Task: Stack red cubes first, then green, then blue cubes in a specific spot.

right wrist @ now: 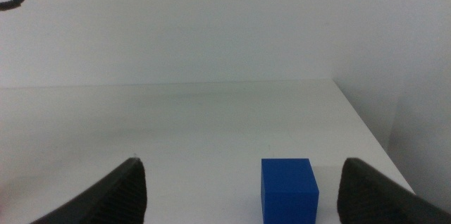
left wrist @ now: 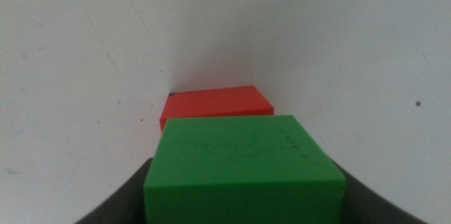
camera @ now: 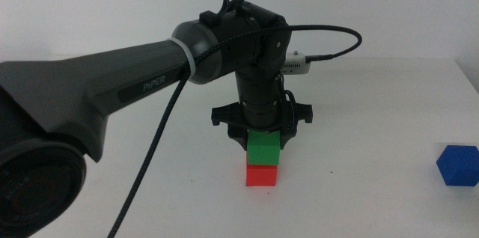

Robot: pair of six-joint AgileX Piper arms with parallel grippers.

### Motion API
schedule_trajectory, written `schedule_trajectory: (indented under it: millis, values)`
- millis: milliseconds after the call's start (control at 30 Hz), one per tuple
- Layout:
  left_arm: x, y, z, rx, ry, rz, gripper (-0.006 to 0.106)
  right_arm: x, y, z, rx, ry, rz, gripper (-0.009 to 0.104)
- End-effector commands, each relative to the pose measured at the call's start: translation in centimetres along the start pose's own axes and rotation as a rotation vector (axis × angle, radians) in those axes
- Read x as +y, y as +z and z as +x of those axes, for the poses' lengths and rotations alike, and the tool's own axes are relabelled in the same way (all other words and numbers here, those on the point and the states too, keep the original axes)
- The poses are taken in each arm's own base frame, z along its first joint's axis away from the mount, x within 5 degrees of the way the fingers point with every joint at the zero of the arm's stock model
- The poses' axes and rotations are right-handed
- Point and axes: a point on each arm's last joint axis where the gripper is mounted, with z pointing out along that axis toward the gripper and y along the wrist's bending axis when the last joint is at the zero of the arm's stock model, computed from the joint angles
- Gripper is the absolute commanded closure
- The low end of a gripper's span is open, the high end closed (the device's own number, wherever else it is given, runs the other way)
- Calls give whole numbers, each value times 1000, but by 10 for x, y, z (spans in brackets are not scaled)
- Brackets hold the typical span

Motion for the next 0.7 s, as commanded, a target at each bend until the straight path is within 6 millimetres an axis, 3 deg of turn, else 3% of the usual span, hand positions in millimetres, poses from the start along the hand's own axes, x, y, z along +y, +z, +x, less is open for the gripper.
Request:
schedule_trajectory:
  millis: [0,267,300,367,533,667]
  values:
    - [-3,0,0,0,-9,13,85,0,0,0,-13,-15,-2,2]
    - [-2,9,1,30,-15,-11,83,0,0,0,-13,-15,-2,2]
    - [-2,9,1,29,-14,-12,78,0,0,0,-13,-15,-2,2]
    - [0,9,0,21,-8,-25,34,0,0,0,-13,-15,-2,2]
    - [2,-2,0,-9,11,-33,9,0,0,0,-13,-15,-2,2]
    - [5,-50,6,-77,137,18,7,0,0,0,-13,-15,-2,2]
